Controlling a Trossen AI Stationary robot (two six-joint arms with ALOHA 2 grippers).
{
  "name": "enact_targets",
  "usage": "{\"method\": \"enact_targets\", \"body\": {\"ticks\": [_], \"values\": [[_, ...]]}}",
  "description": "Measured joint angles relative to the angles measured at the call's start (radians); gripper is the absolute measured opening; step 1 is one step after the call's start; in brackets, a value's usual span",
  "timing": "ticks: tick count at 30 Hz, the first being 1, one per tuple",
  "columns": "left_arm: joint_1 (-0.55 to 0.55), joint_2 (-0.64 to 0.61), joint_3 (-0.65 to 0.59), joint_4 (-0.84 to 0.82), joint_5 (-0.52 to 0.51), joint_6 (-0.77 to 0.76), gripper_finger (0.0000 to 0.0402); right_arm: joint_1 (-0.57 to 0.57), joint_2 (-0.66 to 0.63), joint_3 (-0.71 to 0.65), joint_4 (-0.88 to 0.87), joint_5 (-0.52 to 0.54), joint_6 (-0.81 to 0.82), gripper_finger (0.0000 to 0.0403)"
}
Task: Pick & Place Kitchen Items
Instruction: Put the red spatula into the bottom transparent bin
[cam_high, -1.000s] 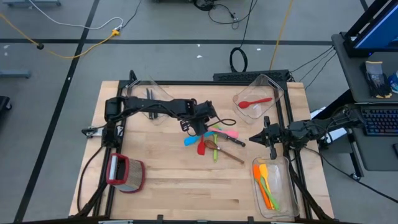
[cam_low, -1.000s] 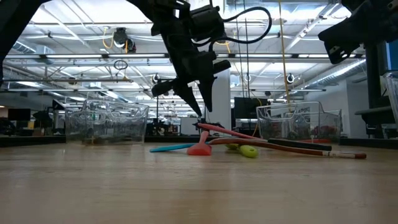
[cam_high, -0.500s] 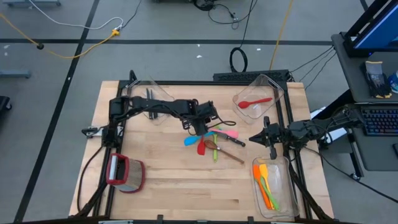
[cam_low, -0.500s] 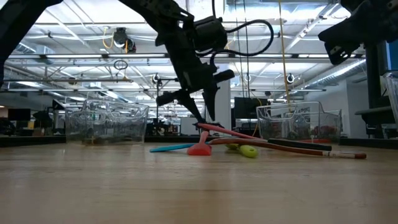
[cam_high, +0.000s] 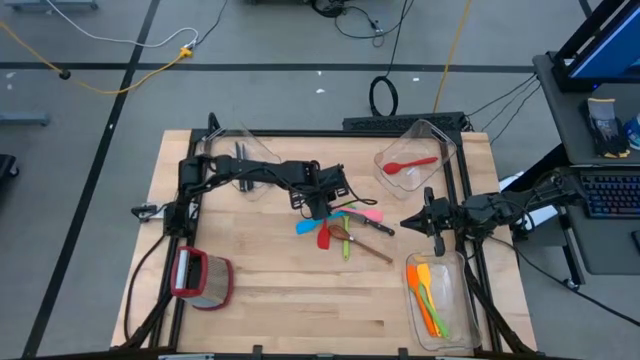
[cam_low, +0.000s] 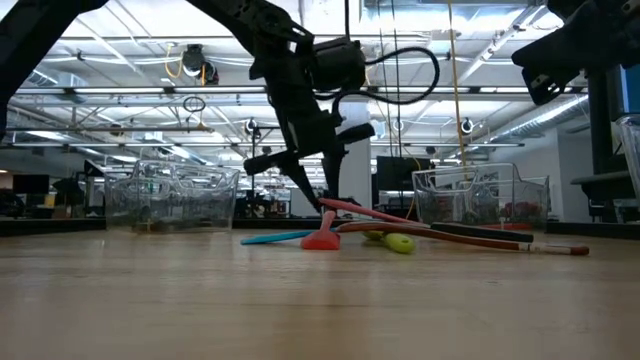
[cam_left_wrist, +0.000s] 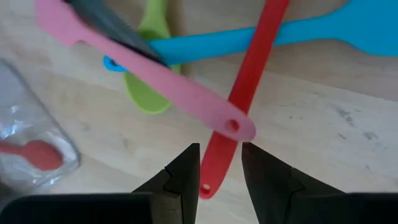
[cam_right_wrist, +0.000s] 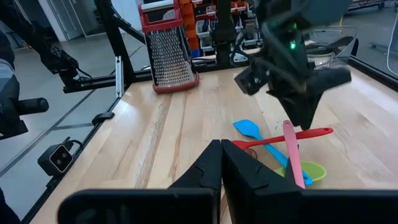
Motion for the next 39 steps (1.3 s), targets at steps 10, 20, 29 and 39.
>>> {"method": "enact_targets", "body": {"ticks": [10,20,29,39], "values": [[0.000,0.015,0.000,0.038,0.001,0.014,0.0124,0.000,0.000,0.000,0.000,0.000,0.004,0.0000],[0.001,0.048,-0.001,0.030,0.017,0.030,0.0124,0.000,0.000,0.000,-0.001,0.000,0.003,0.0000],[0.002,0.060,-0.001,0.069,-0.006,0.026,0.0124,0.000,0.000,0.000,-0.001,0.000,0.007,0.0000],[0.001,0.046,-0.001,0.078,-0.061,0.029,0.0124,0.000,0.000,0.000,0.000,0.000,0.005,0.0000]]}}
